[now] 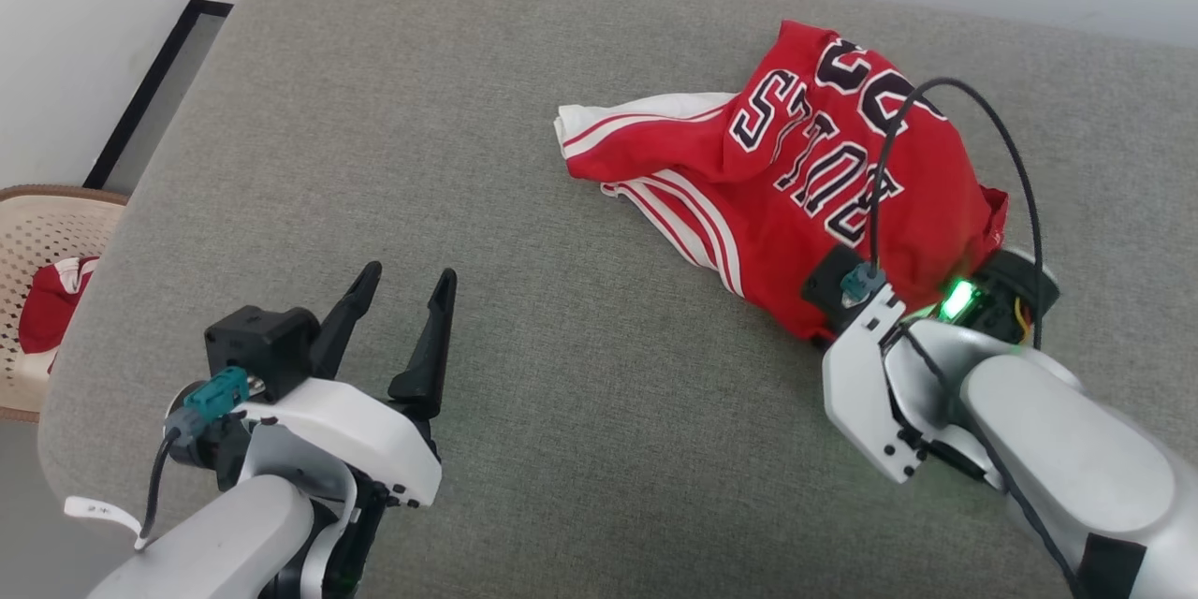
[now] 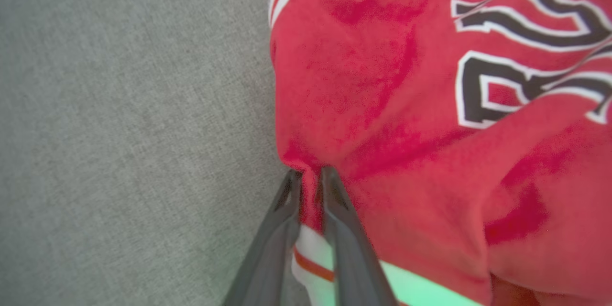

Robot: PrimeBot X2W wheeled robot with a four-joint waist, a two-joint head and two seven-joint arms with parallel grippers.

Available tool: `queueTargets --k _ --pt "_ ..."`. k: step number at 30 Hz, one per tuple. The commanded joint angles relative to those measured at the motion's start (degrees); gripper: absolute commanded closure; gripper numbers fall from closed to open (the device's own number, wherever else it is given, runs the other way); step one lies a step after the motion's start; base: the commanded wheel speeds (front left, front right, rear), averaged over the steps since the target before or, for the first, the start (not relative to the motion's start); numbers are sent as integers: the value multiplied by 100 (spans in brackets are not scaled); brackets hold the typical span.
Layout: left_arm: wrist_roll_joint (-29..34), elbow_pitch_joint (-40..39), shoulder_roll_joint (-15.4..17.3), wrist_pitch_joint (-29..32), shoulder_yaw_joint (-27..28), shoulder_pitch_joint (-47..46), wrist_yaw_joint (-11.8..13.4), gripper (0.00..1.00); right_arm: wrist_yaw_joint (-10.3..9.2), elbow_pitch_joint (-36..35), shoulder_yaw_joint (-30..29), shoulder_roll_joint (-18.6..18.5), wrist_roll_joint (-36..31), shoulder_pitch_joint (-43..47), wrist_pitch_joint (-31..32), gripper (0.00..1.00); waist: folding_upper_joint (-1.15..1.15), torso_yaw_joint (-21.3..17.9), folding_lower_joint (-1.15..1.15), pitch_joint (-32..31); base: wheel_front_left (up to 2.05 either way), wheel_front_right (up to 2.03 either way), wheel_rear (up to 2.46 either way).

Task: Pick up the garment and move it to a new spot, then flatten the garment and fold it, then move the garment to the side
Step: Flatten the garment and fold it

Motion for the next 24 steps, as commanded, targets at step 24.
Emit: queueTargets --k 24 --pt "381 -109 83 -41 804 960 -45 0 -2 -2602 573 -1881 2035 1034 1047 100 0 -572 0 -242 0 0 0"
